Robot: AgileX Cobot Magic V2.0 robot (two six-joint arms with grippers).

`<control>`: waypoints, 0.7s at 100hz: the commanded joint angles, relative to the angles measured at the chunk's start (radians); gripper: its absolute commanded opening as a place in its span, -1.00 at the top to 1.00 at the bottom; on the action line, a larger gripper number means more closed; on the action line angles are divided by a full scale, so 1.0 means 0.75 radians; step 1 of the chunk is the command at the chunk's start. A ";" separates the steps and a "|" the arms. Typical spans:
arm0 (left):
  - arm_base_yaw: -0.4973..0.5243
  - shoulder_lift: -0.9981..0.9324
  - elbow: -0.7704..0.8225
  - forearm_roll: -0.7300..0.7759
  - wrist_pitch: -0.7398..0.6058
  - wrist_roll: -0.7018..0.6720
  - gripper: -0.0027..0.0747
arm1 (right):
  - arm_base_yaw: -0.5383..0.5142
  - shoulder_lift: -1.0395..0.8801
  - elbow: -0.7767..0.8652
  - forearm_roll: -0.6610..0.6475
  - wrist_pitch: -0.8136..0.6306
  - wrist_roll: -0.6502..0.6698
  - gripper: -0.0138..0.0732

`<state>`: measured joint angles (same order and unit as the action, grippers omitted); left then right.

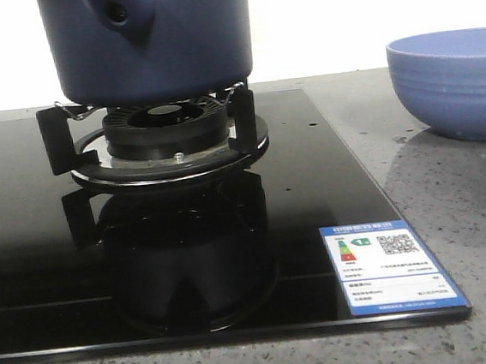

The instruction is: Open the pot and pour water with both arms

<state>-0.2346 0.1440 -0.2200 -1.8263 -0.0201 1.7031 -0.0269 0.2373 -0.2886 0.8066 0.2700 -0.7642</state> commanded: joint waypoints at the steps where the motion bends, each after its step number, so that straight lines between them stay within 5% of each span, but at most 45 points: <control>1: -0.012 0.016 -0.036 -0.043 0.039 -0.015 0.98 | 0.002 0.010 -0.031 0.023 -0.084 -0.014 0.82; 33: -0.012 0.013 -0.036 -0.037 0.039 -0.015 0.98 | 0.002 0.010 -0.031 0.023 -0.084 -0.014 0.82; 43: -0.012 0.013 -0.036 0.202 0.061 -0.091 0.98 | 0.002 0.010 -0.031 0.023 -0.084 -0.014 0.82; 48: -0.012 0.013 -0.036 0.509 0.044 -0.319 0.98 | 0.002 0.010 -0.031 0.023 -0.084 -0.014 0.82; 70: 0.115 0.013 0.048 2.007 -0.011 -2.011 0.98 | 0.002 0.010 -0.031 0.023 -0.084 -0.014 0.82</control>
<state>-0.1902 0.1440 -0.1895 -0.7469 -0.0064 0.6826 -0.0269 0.2373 -0.2886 0.8066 0.2700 -0.7642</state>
